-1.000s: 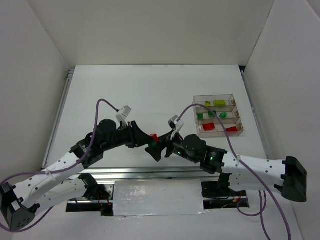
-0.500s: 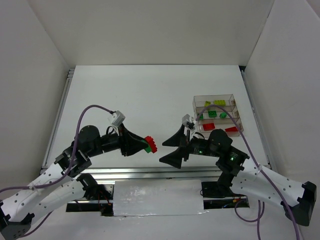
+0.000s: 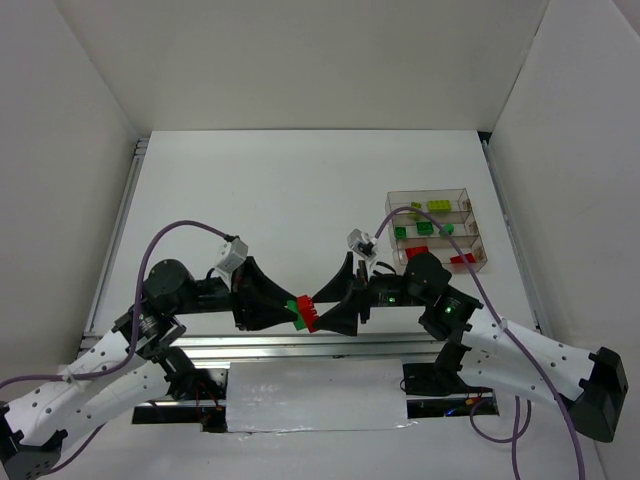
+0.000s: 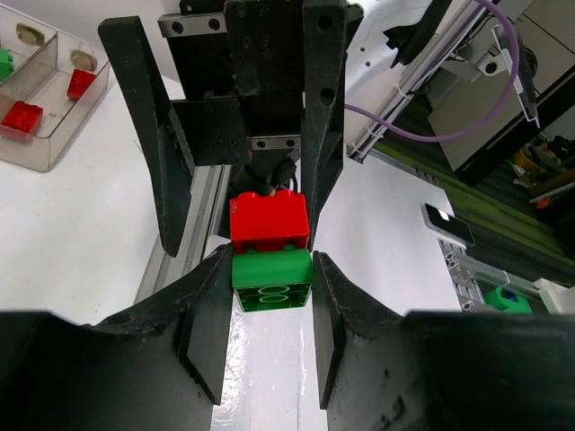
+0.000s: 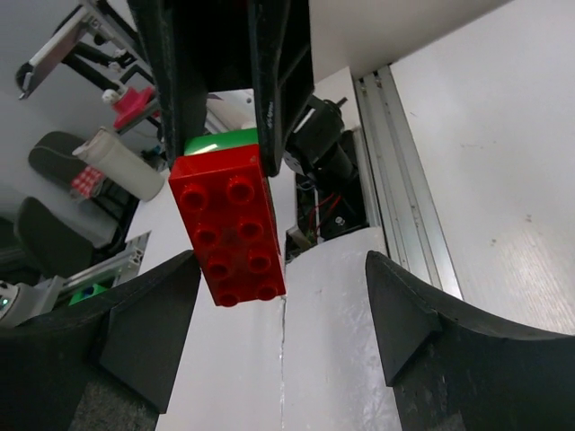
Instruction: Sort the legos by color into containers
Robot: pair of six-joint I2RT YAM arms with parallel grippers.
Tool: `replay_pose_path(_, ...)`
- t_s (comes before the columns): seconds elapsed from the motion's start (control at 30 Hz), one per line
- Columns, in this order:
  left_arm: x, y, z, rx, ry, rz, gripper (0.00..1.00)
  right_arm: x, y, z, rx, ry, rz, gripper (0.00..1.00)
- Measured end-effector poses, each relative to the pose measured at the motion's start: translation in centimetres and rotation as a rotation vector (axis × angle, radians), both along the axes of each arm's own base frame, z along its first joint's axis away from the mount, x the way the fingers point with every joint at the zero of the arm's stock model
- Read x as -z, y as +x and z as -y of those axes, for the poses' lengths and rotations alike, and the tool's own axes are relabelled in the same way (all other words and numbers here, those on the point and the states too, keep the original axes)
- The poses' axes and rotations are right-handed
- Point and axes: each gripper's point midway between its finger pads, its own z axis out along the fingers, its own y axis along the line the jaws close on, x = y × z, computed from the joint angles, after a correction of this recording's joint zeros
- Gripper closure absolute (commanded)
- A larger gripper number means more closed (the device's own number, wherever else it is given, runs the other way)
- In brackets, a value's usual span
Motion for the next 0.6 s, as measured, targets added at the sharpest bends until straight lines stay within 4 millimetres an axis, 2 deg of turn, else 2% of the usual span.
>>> replay_pose_path(0.17,0.0,0.2,0.1,-0.004,0.000,-0.007,1.00,-0.8,-0.5,-0.7,-0.057,0.042,-0.005,0.22)
replay_pose_path(0.23,0.1,0.4,0.1,-0.017,0.002,-0.011,1.00,-1.1,-0.7,-0.9,-0.078,0.058,-0.007,0.50)
replay_pose_path(0.27,0.2,0.5,0.2,-0.022,0.004,-0.014,1.00,-1.3,-0.8,-1.0,-0.086,0.067,-0.002,0.84)
replay_pose_path(0.3,0.2,0.7,0.2,-0.027,0.005,-0.016,1.00,-1.5,-0.9,-1.0,-0.096,0.076,0.007,1.00)
replay_pose_path(0.5,0.5,1.5,0.1,-0.079,0.017,-0.042,1.00,-1.7,-0.6,-0.7,-0.068,0.081,0.035,1.00)
replay_pose_path(0.6,0.5,2.6,-0.5,-0.174,0.030,-0.051,1.00,-1.9,0.3,0.5,0.016,0.087,0.062,1.00)
